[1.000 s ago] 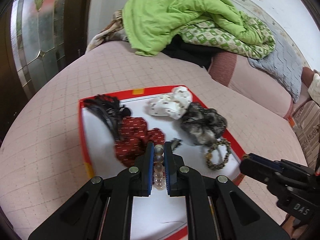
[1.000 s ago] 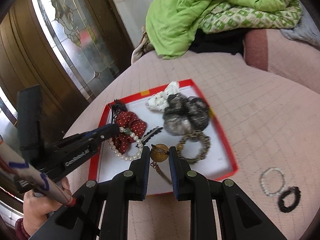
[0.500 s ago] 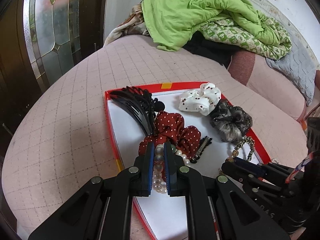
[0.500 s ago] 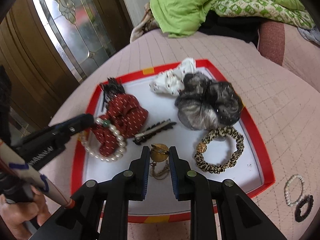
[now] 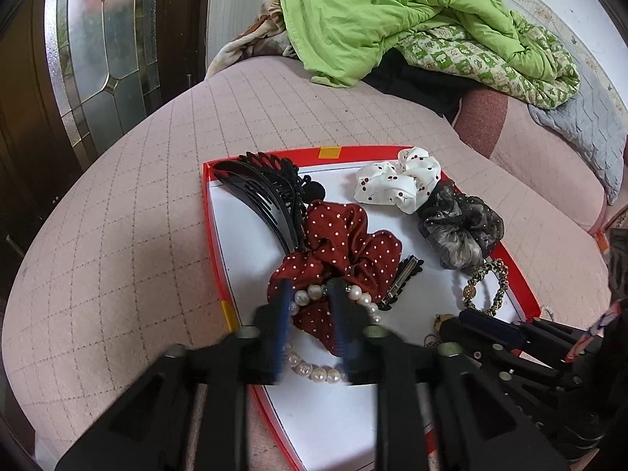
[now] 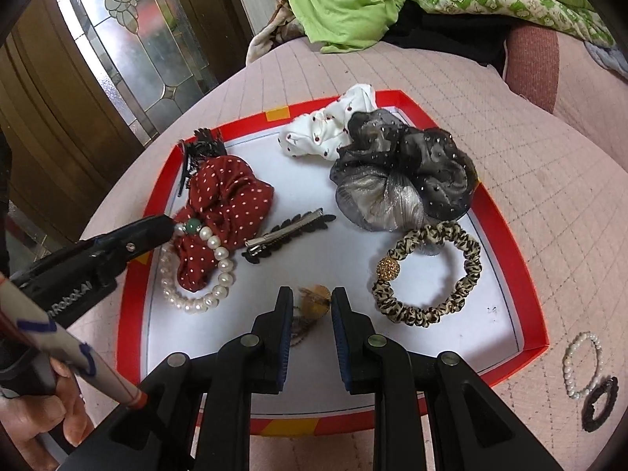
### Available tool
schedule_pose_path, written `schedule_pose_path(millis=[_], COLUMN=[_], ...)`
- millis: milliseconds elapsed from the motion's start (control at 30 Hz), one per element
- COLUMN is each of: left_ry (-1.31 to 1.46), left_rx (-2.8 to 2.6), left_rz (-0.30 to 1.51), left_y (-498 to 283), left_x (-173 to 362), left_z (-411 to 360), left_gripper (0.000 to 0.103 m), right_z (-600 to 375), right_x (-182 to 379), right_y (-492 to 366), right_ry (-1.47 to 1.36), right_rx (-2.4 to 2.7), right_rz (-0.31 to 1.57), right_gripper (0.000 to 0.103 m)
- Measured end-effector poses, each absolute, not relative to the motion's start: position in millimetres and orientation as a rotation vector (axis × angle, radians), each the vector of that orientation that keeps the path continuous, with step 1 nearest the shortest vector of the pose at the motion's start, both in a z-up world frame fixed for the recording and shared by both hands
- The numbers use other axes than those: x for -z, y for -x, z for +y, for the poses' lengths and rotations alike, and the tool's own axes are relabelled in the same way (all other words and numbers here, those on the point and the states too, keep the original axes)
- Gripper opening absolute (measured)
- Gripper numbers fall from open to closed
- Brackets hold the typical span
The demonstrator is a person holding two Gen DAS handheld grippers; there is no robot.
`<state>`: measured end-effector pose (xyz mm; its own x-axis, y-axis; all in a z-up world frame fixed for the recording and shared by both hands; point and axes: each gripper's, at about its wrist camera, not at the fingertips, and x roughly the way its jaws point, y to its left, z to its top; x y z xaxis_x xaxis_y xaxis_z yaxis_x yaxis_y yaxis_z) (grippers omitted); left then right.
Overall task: Organize jewelry
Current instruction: 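Lower the pearl bracelet into the tray with the left tool while the right tool releases the pendant, then move both tools back toward the pale green and black bracelets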
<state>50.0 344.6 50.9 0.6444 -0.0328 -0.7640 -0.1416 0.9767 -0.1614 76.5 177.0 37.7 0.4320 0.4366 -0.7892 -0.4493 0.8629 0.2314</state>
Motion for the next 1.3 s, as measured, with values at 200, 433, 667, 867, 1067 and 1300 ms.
schedule_pose_path(millis=[200, 433, 667, 867, 1067, 1300], left_ry=[0.211, 0.173, 0.132, 0.088, 0.045, -0.005], left_rx=[-0.059, -0.07, -0.085, -0.085, -0.074, -0.072], left_rz=[0.831, 0.77, 0.738, 0.726, 0.728, 0.723], left_y=[-49, -46, -47, -48, -52, -56], left_x=[-60, -74, -81, -83, -81, -80], left_z=[339, 324, 306, 290, 269, 247], left_gripper=[0.04, 0.052, 0.061, 0.063, 0.064, 0.064], right_z=[169, 149, 119, 79, 28, -21], right_x=[-53, -70, -81, -81, -76, -62], right_y=[-69, -59, -49, -41, -37, -39], right_ry=[0.013, 0.018, -0.008, -0.032, -0.07, -0.126], right_rx=[-0.557, -0.522, -0.501, -0.454, -0.385, -0.323], right_rz=[0.94, 0.896, 0.882, 0.89, 0.896, 0.908], right_gripper=[0.036, 0.062, 0.072, 0.074, 0.075, 0.075])
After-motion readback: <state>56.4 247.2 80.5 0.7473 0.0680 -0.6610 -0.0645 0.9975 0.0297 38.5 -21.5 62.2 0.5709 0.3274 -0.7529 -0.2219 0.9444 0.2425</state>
